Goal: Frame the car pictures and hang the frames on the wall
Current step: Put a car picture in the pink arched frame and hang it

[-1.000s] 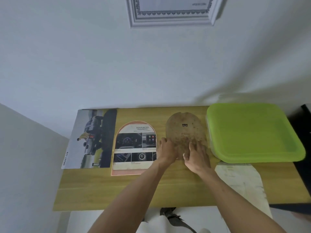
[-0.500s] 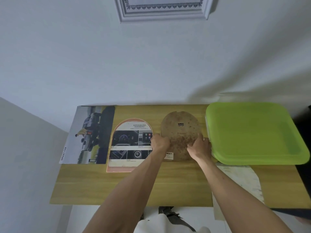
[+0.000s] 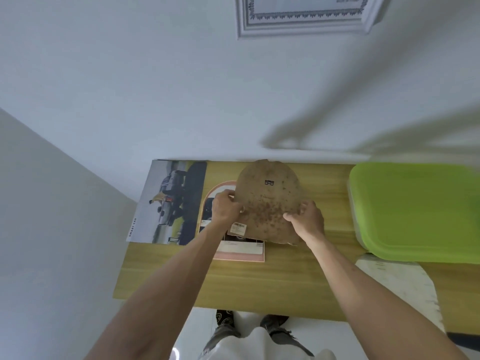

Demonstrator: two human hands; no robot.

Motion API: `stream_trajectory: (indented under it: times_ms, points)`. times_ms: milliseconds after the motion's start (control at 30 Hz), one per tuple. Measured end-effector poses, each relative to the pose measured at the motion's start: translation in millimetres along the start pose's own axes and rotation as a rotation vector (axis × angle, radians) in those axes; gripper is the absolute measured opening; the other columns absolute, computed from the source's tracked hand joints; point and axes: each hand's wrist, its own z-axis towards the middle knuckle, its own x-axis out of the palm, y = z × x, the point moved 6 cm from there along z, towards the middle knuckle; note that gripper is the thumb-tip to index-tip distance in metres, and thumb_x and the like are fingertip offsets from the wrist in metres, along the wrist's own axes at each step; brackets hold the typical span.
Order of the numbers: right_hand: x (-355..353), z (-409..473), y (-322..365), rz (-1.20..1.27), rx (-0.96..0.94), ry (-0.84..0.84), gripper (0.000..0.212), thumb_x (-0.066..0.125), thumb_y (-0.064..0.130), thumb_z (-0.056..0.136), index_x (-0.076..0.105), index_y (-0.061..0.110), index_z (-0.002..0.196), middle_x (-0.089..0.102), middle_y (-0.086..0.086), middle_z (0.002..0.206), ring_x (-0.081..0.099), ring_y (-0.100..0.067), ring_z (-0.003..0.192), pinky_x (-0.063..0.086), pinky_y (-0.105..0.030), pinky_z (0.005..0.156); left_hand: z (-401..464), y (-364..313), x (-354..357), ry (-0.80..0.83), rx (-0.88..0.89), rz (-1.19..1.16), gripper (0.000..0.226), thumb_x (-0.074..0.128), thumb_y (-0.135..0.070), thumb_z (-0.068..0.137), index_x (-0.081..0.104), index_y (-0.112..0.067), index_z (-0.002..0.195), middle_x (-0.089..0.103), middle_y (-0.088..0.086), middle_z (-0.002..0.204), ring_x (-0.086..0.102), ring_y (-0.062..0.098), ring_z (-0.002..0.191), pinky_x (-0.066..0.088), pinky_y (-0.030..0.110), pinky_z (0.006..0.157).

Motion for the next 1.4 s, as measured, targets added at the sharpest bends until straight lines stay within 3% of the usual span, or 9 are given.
stream_trajectory:
  times_ms: [167,567,667,767,900,1000,1133,1300,1400]
  points:
    - [45,-27,15,-0.047,-0.059,0.035,0.05,0.078,0.011,0.076,0.056,0.017,0.12,0.063,-0.004,0.116,0.059,-0.014,0.089,0.05,-0.026,0.069,-2,40,-47,0.008,-0.003,0.043,0.046,0.076,-0.001,0.071,0.063,-0.008,0.114,0.064,0.002,0.096,0.061,0.019,0.088,0.047,0.027,0.07]
    - [89,-62,4,-0.25,-0.101,-0.007,0.056,0.076,0.023,0.08,0.051,0.019,0.129,0.059,-0.004,0.124,0.063,-0.022,0.104,0.055,-0.044,0.089,-2,109,-72,0.066,0.036,0.083,0.042,0.067,0.004,0.074,0.063,-0.012,0.112,0.067,0.002,0.09,0.06,0.014,0.079,0.044,0.017,0.058]
    - [88,-64,2,-0.254,-0.083,-0.019,0.056,0.075,0.016,0.084,0.05,0.014,0.134,0.056,-0.008,0.127,0.059,-0.024,0.111,0.051,-0.039,0.096,-2,117,-65,0.085,0.058,0.11,0.043,0.064,0.002,0.075,0.068,-0.014,0.115,0.066,0.002,0.088,0.064,0.018,0.081,0.054,0.029,0.07]
    - [88,-66,-1,-0.287,-0.064,-0.031,0.056,0.075,0.014,0.085,0.05,0.012,0.136,0.056,-0.009,0.128,0.057,-0.025,0.115,0.047,-0.034,0.097,-2,120,-62,0.083,0.116,0.196,0.051,0.061,0.01,0.075,0.068,-0.013,0.12,0.061,0.005,0.093,0.056,0.019,0.086,0.044,0.026,0.077]
    - [91,-70,-5,-0.348,-0.056,-0.057,0.056,0.077,0.016,0.083,0.056,0.011,0.135,0.06,-0.01,0.125,0.057,-0.026,0.116,0.047,-0.038,0.098,0,122,-59,0.101,0.119,0.282,0.028,0.062,0.009,0.079,0.075,-0.011,0.095,0.054,0.008,0.096,0.052,0.022,0.086,0.039,0.024,0.072]
    - [93,-71,-2,-0.396,-0.043,-0.052,0.055,0.075,0.017,0.086,0.057,0.009,0.136,0.057,-0.011,0.13,0.056,-0.029,0.121,0.047,-0.04,0.099,2,123,-57,0.078,0.092,0.263,0.029,0.065,0.002,0.083,0.07,0.0,0.112,0.056,0.007,0.104,0.054,0.022,0.088,0.044,0.027,0.075]
    - [94,-73,13,-0.638,-0.097,-0.005,0.013,0.07,0.02,0.09,0.069,0.007,0.095,0.056,-0.014,0.116,0.059,-0.035,0.109,0.044,-0.034,0.075,4,121,-56,0.078,0.053,0.277,0.03,0.067,0.001,0.083,0.069,0.002,0.113,0.061,0.011,0.112,0.062,0.029,0.098,0.052,0.032,0.079]
    - [99,-71,34,-0.999,-0.191,0.029,0.04,0.073,0.029,0.088,0.062,0.002,0.115,0.052,-0.013,0.115,0.059,-0.031,0.103,0.047,-0.036,0.071,2,97,-51,0.133,0.174,0.52,0.028,0.049,0.004,0.086,0.062,0.003,0.111,0.061,0.02,0.11,0.061,0.038,0.099,0.051,0.045,0.079]
    - [105,-58,47,-1.137,-0.318,0.092,0.093,0.083,0.032,0.077,0.029,0.005,0.147,0.034,-0.016,0.146,0.042,-0.032,0.131,0.047,-0.039,0.098,4,72,-35,0.171,0.409,0.784,0.054,0.051,0.006,0.089,0.034,-0.001,0.14,0.037,0.022,0.139,0.043,0.042,0.124,0.043,0.048,0.101]
